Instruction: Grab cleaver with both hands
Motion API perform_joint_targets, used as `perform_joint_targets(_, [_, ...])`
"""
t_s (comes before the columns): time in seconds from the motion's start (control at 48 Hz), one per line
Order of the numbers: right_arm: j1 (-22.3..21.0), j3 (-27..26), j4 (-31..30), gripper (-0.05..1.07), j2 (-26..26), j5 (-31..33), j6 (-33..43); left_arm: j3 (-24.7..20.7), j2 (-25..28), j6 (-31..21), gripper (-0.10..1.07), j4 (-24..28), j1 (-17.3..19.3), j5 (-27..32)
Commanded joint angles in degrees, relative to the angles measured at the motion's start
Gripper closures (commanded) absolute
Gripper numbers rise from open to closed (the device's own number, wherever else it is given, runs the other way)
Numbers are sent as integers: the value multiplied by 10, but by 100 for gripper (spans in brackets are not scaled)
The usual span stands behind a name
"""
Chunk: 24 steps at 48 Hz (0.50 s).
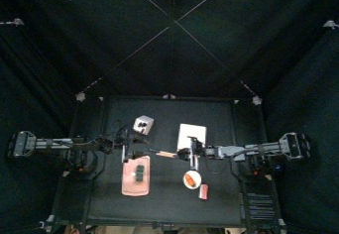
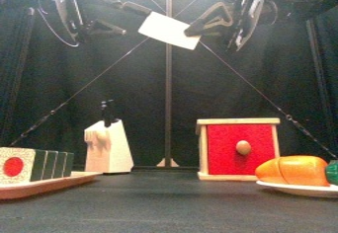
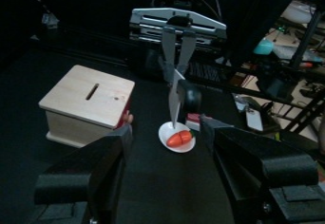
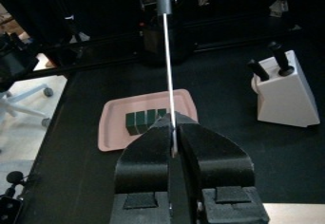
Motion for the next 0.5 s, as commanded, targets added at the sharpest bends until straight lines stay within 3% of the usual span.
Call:
perform_joint_targets(0.0, [0,0,5,78,-23,-6,-1,-11,0,-1,6,-12,0,6])
perform_joint_targets(0.125, [0,7,9,78,-33,-6,-1,-14,0,1,6,-48,-1,34])
perform_joint_targets(0.208, [0,12,9,78,-40,-5,0,-24,0,3,6,-78,-2,84])
perform_joint_targets(0.292, [0,15,12,78,-44,-6,0,-42,0,5,6,-99,-6,163])
perform_joint_targets(0.479, [-4,18,21,78,-48,-6,0,-90,-3,24,6,-117,-64,330])
